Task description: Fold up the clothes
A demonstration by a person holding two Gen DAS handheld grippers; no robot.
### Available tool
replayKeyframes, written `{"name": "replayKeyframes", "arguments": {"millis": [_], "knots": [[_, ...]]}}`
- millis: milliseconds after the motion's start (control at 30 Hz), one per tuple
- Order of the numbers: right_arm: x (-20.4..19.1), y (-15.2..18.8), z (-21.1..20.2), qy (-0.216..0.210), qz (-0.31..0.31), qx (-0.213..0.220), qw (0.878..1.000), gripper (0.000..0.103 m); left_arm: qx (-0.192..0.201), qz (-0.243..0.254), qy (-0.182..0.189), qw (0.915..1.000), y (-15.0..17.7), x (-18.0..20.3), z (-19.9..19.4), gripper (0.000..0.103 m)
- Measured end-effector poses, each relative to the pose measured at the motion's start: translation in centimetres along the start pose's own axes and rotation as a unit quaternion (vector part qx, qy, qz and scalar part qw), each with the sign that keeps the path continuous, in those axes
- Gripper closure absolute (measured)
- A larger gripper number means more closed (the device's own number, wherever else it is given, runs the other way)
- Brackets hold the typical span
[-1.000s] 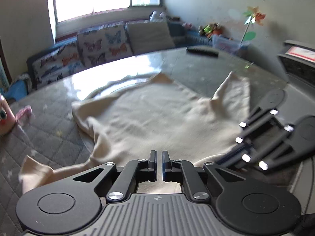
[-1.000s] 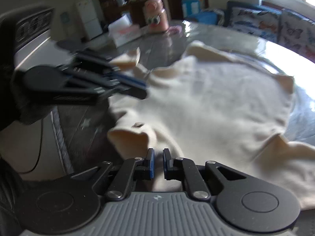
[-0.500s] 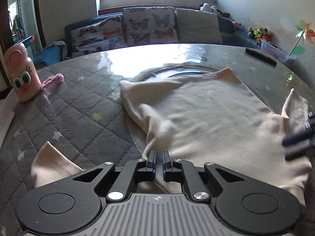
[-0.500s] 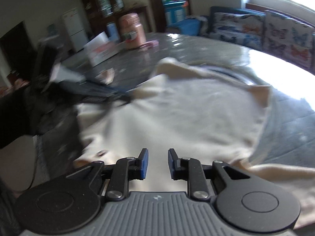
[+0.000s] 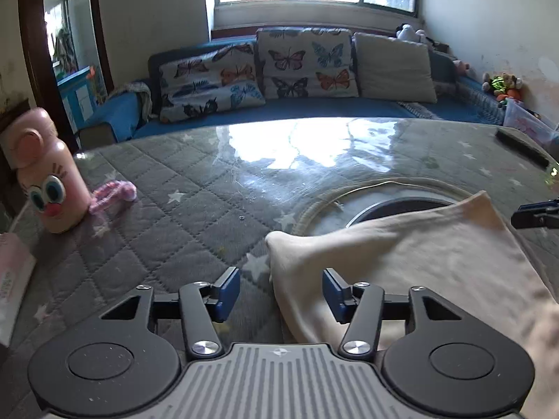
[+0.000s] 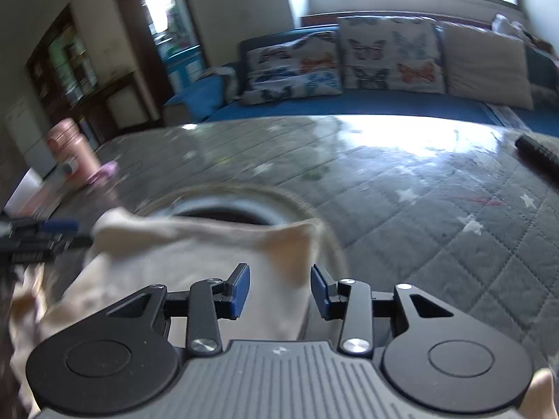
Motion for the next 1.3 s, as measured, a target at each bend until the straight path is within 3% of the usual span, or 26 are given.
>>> {"name": "replayKeyframes", "arguments": {"millis": [167,233,267,333,367,500,533,600,667,700,733,867,933,1100,1300], "knots": [[1.5,-1.4,3.1,-0.002,0.021,-0.003,1.000,0.065,-0.011,-0.014,0.010,0.9998,-0.3,-0.3,2.2,0.048],[1.5,-1.4,3.9,-0.002,0.016,-0.007,1.000,0.069,-0.010,-0.016,0.021,0.9996,-0.3,-0.3,2.6,0.073],[1.4,-1.4,4.1,-0.003,0.015,-0.010,1.000,0.073,-0.009,-0.017,0.029,0.9994,-0.3,-0.3,2.8,0.078],[1.1,-1.2,4.5,0.004,0.009,-0.012,1.000,0.091,0.006,-0.010,0.033,0.9994,-0.6,-0.1,2.4,0.091],[1.0,-1.2,4.6,0.011,0.004,-0.011,1.000,0.098,0.015,-0.005,0.035,0.9993,-0.7,-0.1,2.1,0.091],[0.6,-1.5,3.1,0.009,-0.004,0.030,1.000,0.099,0.074,0.014,0.041,0.9963,-1.0,0.0,0.2,0.090],[0.6,-1.6,2.7,0.011,-0.007,0.041,0.999,0.099,0.079,0.020,0.030,0.9962,-1.0,0.0,0.1,0.086],[0.5,-1.6,2.5,0.021,-0.015,0.056,0.998,0.099,0.065,0.016,0.003,0.9978,-1.1,-0.5,1.0,0.086],[0.8,-1.6,3.5,0.032,-0.009,0.044,0.998,0.098,0.045,0.004,-0.017,0.9988,-1.1,-1.2,2.1,0.084],[1.0,-1.5,3.9,0.038,-0.006,0.038,0.999,0.095,0.036,-0.005,-0.021,0.9991,-1.1,-1.6,2.4,0.078],[1.0,-1.5,4.0,0.040,-0.006,0.037,0.998,0.095,0.033,-0.012,-0.021,0.9991,-1.1,-1.8,2.4,0.072],[0.5,-1.3,3.5,0.042,-0.016,0.041,0.998,0.093,0.042,-0.016,-0.011,0.9989,-1.1,-1.9,1.8,0.068],[-0.3,-1.3,2.9,0.032,-0.031,0.032,0.999,0.091,0.042,-0.010,-0.010,0.9990,-1.1,-1.7,1.5,0.062],[-2.4,-0.5,1.8,0.007,-0.054,0.002,0.999,0.069,0.035,-0.003,-0.018,0.9992,-0.5,-2.0,0.5,0.062],[-6.5,1.7,-0.2,-0.028,-0.105,-0.029,0.994,0.062,0.039,-0.016,-0.044,0.9981,0.9,-3.7,-2.6,0.059]]}}
Point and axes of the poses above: each gripper's, at about its wrist camera, not at the fingertips, and z roughly the way its jaws point, x to its right, y to its underside, the point moved 2 cm from there along z, roughly the way its jaws point, and after that the axes turned 10 degrees about z, right-handed, at the moved point
